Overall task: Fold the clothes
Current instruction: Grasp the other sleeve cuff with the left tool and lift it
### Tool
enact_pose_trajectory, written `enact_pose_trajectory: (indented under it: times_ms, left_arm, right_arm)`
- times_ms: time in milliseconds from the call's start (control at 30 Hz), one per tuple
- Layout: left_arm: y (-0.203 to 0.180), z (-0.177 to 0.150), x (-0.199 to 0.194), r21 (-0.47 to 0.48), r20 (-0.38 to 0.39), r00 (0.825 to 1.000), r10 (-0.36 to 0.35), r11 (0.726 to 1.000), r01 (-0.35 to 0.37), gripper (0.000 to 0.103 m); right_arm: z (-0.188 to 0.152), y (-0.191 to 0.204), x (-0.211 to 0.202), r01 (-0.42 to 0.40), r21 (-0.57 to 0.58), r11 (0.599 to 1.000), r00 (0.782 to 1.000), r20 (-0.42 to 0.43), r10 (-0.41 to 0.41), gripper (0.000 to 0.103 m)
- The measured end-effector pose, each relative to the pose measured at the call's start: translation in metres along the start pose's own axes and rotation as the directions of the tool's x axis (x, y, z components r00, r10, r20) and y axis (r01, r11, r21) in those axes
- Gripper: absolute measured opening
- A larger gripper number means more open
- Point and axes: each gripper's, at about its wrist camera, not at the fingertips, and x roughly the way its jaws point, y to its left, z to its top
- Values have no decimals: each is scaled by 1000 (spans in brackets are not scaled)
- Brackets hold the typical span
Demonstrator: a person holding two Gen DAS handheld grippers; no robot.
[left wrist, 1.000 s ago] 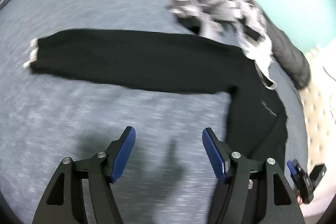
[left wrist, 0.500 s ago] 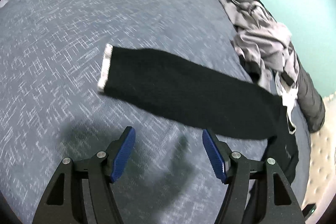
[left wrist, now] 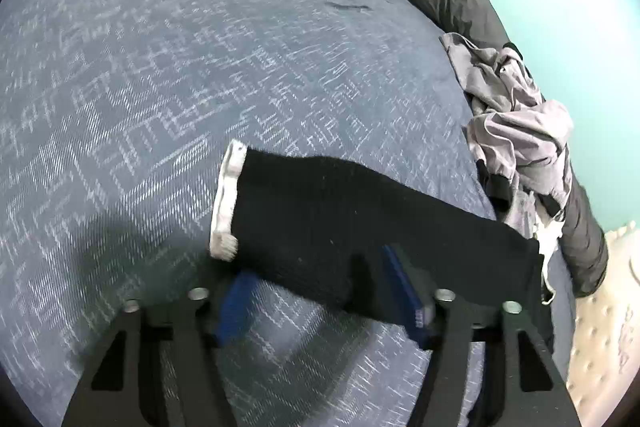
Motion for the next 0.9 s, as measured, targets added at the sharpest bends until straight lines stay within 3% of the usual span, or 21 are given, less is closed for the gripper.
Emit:
enact_pose_trajectory:
  times_ms: [67,167,233,367,567,900]
  left_arm:
    - [-3,2,2,16,1,1000,8,1000,-8,30]
    - [-9,4,1,38,3,1000,0,999,0,25]
    - [-17,5,-3,68,17,1000,-2,998,1,14]
    - [-35,9,-18,105,53,998,-45,994,39,10]
    - [-91,15,-40,178,57,986,-160,973,147,7]
    - [-238,-14,-63,353,-27,940,-339,877,326,7]
  right_arm:
    - [0,-1,1,8,-3,1000,1000,-1,-8,67]
    - [0,-4,2,12,3,1000,1000,0,-12,67]
    - [0,-7,1,17,9,1000,1000,3,-17,67]
    - [1,-12,0,24,23,999,1000,8,-24,68]
    - [5,-20,-11,31,38,999,998,47,-33,68]
    - [18,-43,-39,33,101,994,992,116,-45,68]
